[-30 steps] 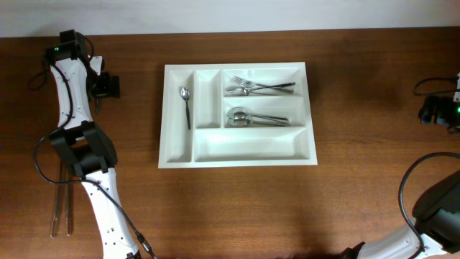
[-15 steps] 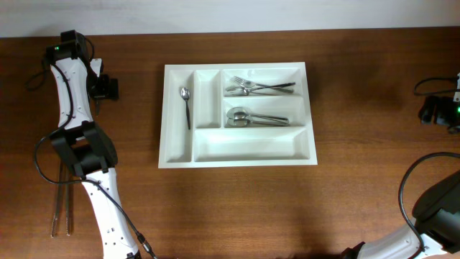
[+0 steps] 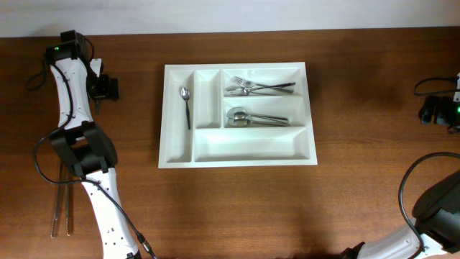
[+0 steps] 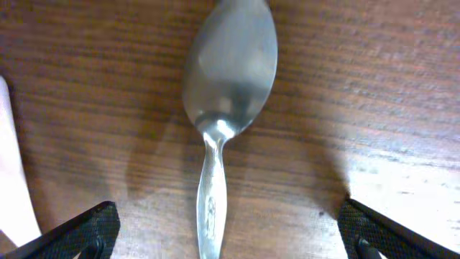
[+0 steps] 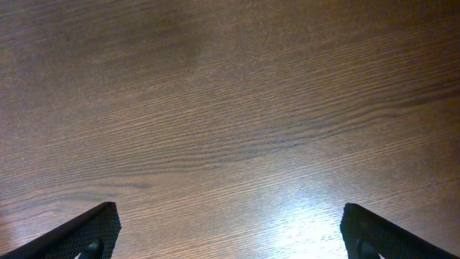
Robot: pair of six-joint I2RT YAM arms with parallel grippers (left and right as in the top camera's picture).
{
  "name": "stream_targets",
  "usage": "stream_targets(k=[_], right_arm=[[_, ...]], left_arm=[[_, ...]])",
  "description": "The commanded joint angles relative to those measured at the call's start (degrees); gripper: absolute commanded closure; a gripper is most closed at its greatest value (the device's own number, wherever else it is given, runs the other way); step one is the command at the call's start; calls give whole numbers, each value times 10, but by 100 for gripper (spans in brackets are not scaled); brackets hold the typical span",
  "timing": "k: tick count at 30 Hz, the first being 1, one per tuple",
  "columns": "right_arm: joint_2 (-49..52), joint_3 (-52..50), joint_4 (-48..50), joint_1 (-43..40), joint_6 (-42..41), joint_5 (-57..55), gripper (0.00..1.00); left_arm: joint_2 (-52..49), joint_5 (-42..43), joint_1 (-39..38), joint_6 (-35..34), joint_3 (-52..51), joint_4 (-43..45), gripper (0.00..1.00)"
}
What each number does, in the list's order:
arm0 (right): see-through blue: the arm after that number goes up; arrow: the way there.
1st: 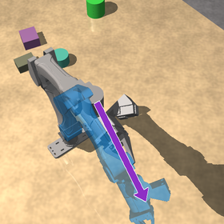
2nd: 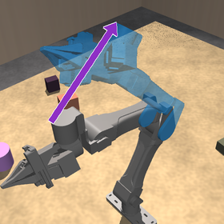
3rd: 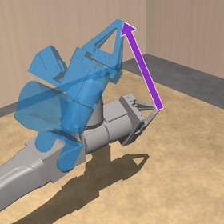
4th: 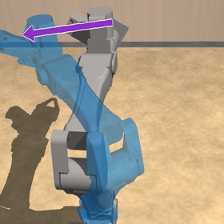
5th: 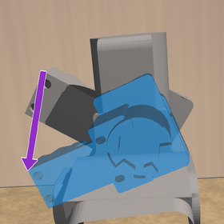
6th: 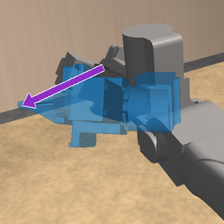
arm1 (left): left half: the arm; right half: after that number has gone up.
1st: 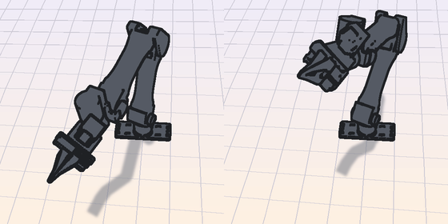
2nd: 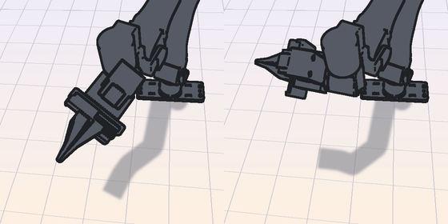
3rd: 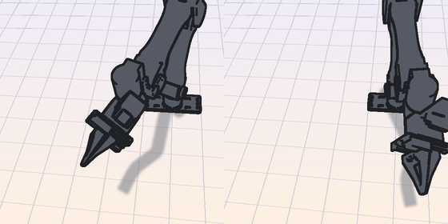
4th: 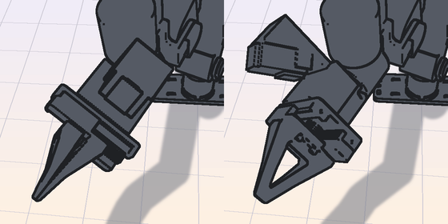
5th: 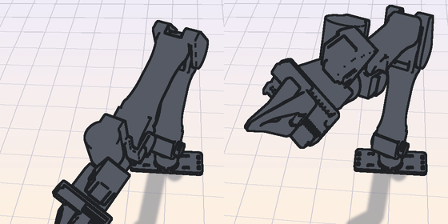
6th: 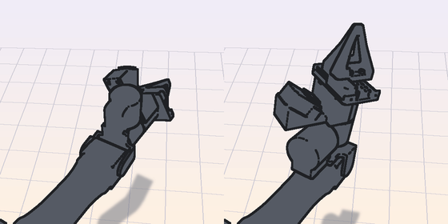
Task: Pack container
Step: 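Lower the left gripper over the remaining silver spoon, then close the left gripper on the spoon handle and lift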
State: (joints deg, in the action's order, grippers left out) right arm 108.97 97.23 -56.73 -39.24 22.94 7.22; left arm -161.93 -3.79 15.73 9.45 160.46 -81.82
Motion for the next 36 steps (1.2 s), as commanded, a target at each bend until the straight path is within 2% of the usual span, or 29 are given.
stream_targets(k=[1,20,24,25,30,36], right_arm=[[5,-3,0,-1,0,7,1],[5,-3,0,-1,0,7,1],[5,-3,0,-1,0,7,1],[5,-3,0,-1,0,7,1],[5,-3,0,-1,0,7,1],[5,-3,0,-1,0,7,1]], left_arm=[[-33,14,2,5,-4,9,1],[-33,30,3,3,-4,11,0],[-33,30,3,3,-4,10,11],[-33,30,3,3,-4,10,17],[-33,30,3,3,-4,11,28],[-33,30,3,3,-4,13,53]])
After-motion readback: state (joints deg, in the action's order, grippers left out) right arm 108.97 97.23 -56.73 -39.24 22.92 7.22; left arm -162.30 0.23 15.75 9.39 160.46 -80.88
